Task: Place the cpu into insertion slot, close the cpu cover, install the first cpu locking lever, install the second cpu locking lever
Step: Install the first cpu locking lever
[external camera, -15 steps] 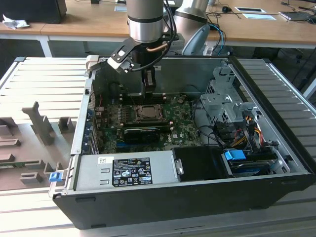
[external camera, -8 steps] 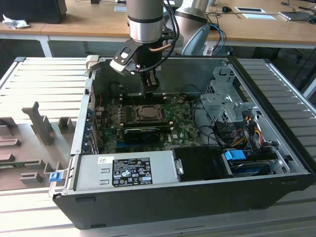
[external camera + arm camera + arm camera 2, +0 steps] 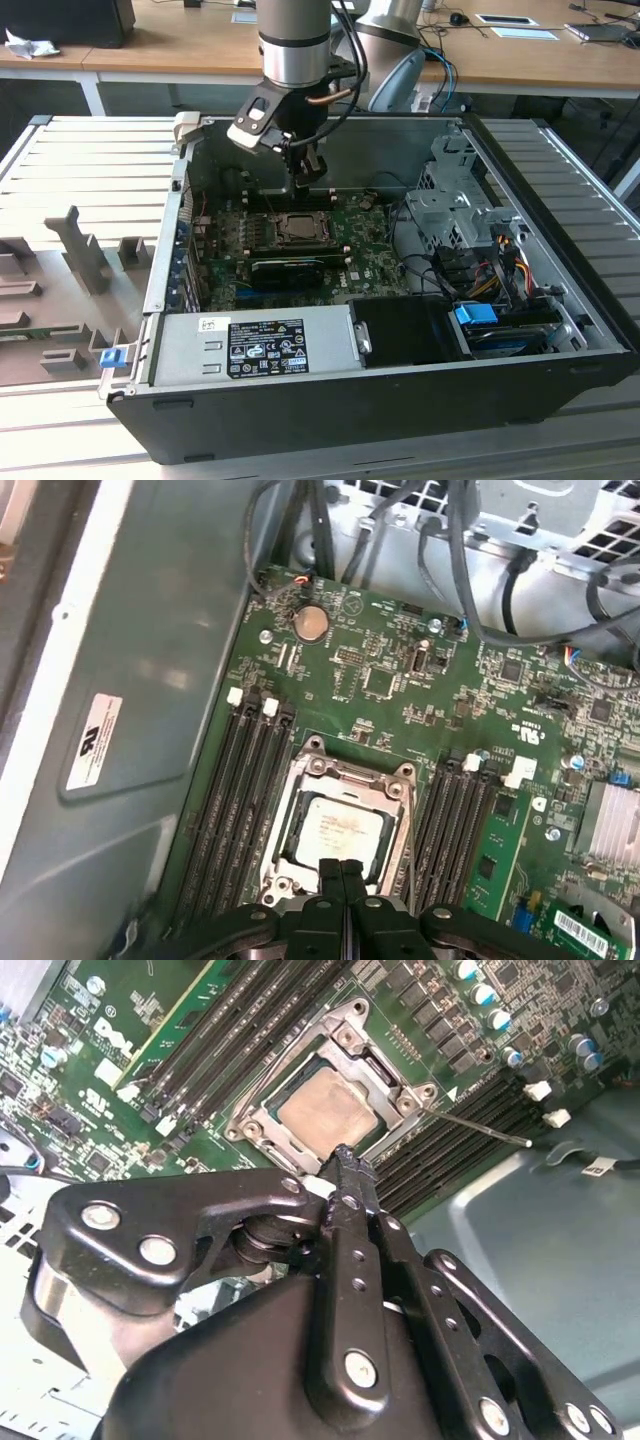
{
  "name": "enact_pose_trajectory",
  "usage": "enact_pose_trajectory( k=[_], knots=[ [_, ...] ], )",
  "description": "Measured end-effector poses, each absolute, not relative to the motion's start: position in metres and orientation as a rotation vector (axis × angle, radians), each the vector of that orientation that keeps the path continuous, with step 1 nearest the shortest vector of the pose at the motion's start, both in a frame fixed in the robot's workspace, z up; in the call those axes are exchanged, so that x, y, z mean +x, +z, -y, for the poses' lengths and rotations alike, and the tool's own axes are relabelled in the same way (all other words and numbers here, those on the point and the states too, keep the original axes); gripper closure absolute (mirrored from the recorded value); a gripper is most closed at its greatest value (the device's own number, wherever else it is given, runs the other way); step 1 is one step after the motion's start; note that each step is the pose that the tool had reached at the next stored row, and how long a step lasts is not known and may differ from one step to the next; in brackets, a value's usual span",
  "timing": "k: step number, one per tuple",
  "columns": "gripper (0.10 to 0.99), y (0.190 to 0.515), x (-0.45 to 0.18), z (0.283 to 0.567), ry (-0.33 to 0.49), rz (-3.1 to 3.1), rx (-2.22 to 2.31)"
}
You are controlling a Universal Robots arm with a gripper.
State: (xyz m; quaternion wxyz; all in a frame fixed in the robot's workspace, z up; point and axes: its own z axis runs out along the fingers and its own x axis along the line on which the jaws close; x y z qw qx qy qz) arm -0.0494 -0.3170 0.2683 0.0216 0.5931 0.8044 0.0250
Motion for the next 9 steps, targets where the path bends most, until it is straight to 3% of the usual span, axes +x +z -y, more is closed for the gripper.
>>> enact_pose_trajectory(
  k=[9],
  knots=[
    [0.98,0.2683,-0.0494,0.3169,0.082,-2.62,1.659]
  ],
)
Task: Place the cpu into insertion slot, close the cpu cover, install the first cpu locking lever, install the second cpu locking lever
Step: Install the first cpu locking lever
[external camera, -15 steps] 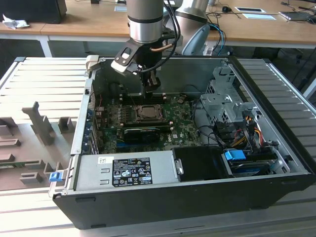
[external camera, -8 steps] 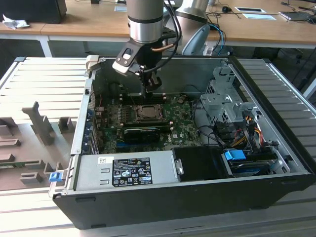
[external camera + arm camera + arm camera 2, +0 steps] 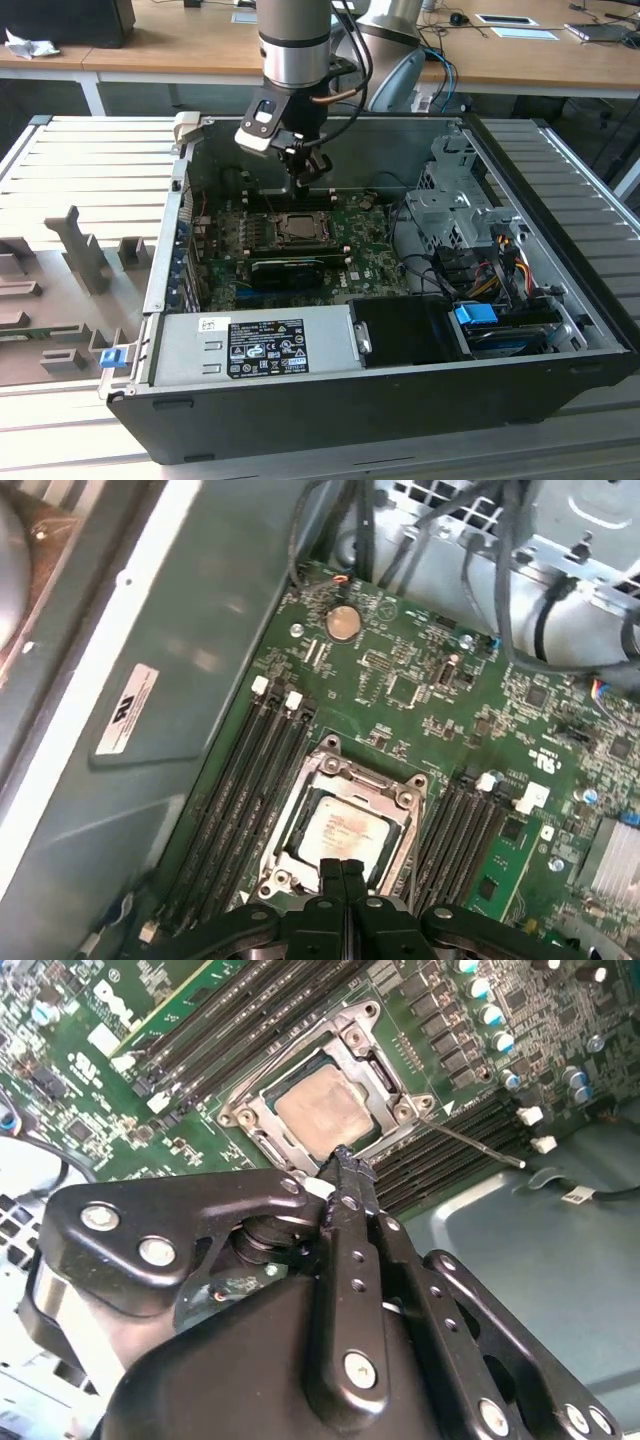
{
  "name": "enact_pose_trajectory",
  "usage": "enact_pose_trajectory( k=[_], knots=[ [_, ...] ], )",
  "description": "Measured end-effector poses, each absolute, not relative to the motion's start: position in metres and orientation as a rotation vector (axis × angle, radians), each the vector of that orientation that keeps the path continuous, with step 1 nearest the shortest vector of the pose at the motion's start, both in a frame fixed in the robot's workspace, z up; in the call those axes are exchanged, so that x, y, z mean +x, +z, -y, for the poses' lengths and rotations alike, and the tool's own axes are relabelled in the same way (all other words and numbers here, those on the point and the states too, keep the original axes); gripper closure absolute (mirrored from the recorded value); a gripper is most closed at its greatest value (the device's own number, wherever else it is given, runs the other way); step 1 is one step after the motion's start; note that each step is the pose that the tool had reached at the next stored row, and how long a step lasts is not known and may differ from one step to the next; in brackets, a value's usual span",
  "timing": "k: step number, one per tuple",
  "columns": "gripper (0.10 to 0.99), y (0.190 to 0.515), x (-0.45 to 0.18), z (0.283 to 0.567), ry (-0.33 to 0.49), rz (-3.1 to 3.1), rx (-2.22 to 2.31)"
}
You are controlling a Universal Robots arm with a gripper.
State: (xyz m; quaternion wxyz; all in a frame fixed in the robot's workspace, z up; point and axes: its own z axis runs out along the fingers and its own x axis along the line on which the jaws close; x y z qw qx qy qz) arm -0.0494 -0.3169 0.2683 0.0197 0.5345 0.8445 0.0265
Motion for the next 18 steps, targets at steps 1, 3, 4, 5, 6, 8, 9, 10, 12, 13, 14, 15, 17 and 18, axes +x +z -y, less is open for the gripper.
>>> enact_pose_trajectory(
  k=[1,3,4,5,6,8,9,10,12,13,14,15,17,18],
  knots=[
    [0.98,0.2683,-0.0494,0.3169,0.083,-2.63,1.643],
    [0.98,0.2683,-0.0494,0.3169,0.083,-2.653,1.607],
    [0.98,0.2683,-0.0494,0.3169,0.084,-2.662,1.593],
    [0.98,0.2683,-0.0494,0.3169,0.084,-2.681,1.563],
    [0.98,0.2683,-0.0494,0.3169,0.085,-2.692,1.544],
    [0.98,0.2683,-0.0494,0.3169,0.085,-2.71,1.514],
    [0.98,0.2683,-0.0494,0.3169,0.086,-2.718,1.5],
    [0.98,0.2683,-0.0494,0.3169,0.086,-2.728,1.482],
    [0.98,0.2683,-0.0494,0.3169,0.087,-2.741,1.458],
    [0.98,0.2683,-0.0494,0.3169,0.087,-2.749,1.444],
    [0.98,0.2683,-0.0494,0.3169,0.087,-2.759,1.427],
    [0.98,0.2683,-0.0494,0.317,0.088,-2.772,1.402],
    [0.98,0.2683,-0.0494,0.3169,0.088,-2.786,1.374],
    [0.98,0.2683,-0.0494,0.317,0.089,-2.796,1.354]
  ],
)
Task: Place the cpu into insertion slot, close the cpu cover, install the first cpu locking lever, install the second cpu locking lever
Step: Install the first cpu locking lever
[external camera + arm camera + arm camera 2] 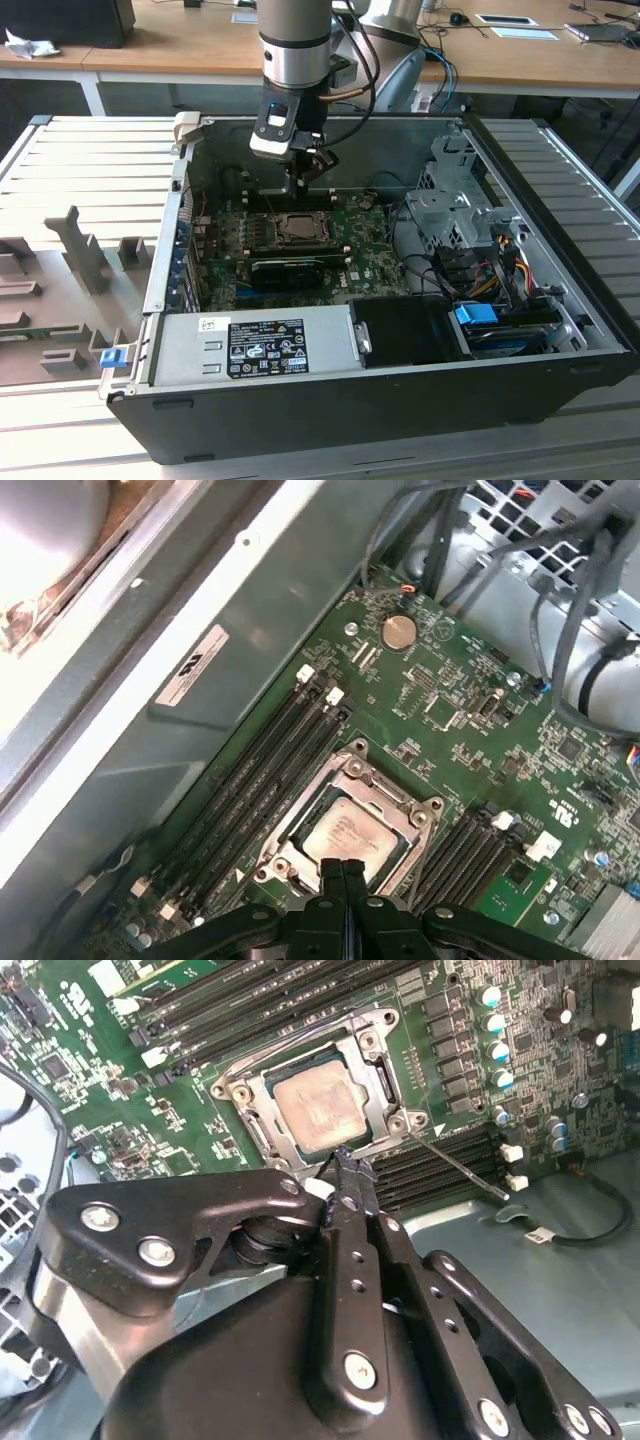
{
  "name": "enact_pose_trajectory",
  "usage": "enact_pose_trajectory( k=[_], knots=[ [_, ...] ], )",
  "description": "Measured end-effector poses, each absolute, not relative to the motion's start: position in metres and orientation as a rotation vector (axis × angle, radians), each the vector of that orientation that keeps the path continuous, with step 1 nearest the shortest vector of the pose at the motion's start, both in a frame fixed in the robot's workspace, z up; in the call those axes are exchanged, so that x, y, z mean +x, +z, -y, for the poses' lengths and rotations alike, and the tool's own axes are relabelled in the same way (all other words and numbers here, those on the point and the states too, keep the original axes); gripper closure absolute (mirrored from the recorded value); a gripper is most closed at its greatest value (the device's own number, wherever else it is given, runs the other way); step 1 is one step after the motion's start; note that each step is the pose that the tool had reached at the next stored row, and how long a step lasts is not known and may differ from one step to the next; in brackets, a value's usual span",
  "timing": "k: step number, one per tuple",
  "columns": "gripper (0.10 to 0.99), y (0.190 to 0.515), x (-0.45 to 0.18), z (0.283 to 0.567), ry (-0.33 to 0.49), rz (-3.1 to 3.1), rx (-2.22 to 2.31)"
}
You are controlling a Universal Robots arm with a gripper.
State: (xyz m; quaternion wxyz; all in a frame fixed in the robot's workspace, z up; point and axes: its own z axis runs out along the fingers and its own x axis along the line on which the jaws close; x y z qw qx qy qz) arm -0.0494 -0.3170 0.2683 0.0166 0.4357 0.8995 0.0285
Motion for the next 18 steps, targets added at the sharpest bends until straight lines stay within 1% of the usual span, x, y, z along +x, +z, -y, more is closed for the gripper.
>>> enact_pose_trajectory(
  k=[18],
  knots=[
    [0.98,0.2683,-0.0494,0.3169,0.094,-2.941,1.022]
  ],
)
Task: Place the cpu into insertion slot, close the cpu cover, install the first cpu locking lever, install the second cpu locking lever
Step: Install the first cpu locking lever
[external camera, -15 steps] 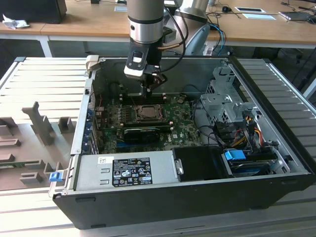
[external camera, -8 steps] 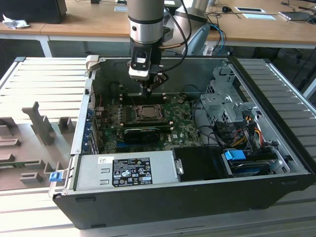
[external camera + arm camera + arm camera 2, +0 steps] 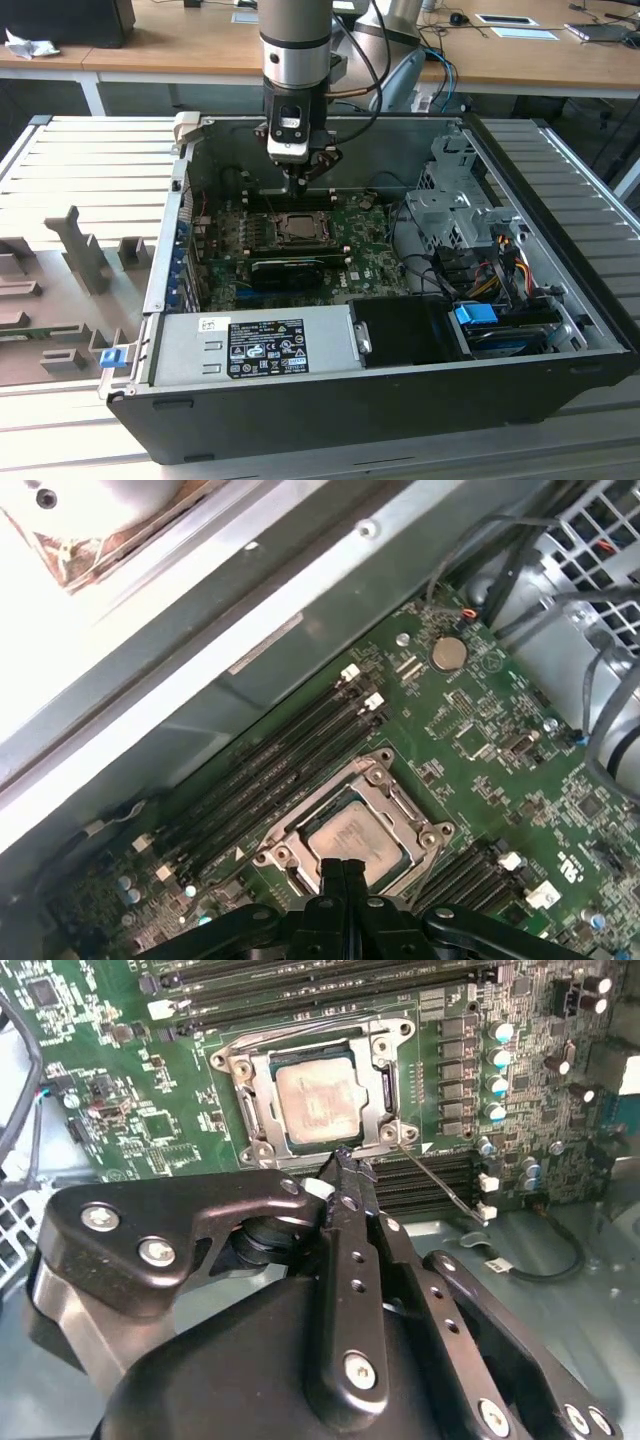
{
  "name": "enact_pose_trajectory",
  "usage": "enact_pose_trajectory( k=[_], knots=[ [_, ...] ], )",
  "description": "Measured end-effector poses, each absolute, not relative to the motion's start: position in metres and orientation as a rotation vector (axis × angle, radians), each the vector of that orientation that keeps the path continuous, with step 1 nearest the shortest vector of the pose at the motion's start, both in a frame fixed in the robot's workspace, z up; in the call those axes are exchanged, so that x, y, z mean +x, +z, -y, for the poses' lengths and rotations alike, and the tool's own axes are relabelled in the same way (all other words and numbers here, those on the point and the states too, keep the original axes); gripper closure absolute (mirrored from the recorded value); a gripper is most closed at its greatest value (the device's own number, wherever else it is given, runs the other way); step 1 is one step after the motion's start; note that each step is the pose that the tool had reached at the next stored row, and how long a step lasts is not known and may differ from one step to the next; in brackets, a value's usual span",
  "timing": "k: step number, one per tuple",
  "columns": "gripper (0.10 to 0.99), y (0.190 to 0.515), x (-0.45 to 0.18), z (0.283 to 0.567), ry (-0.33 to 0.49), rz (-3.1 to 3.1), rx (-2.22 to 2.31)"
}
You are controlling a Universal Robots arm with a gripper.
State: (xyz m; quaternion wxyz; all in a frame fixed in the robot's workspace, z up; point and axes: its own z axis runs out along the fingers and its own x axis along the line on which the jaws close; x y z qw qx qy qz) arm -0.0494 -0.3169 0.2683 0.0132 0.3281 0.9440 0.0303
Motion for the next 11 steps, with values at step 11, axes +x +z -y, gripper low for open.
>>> enact_pose_trajectory(
  k=[11],
  knots=[
    [0.98,0.2682,-0.0494,0.317,0.098,-3.035,0.724]
  ],
)
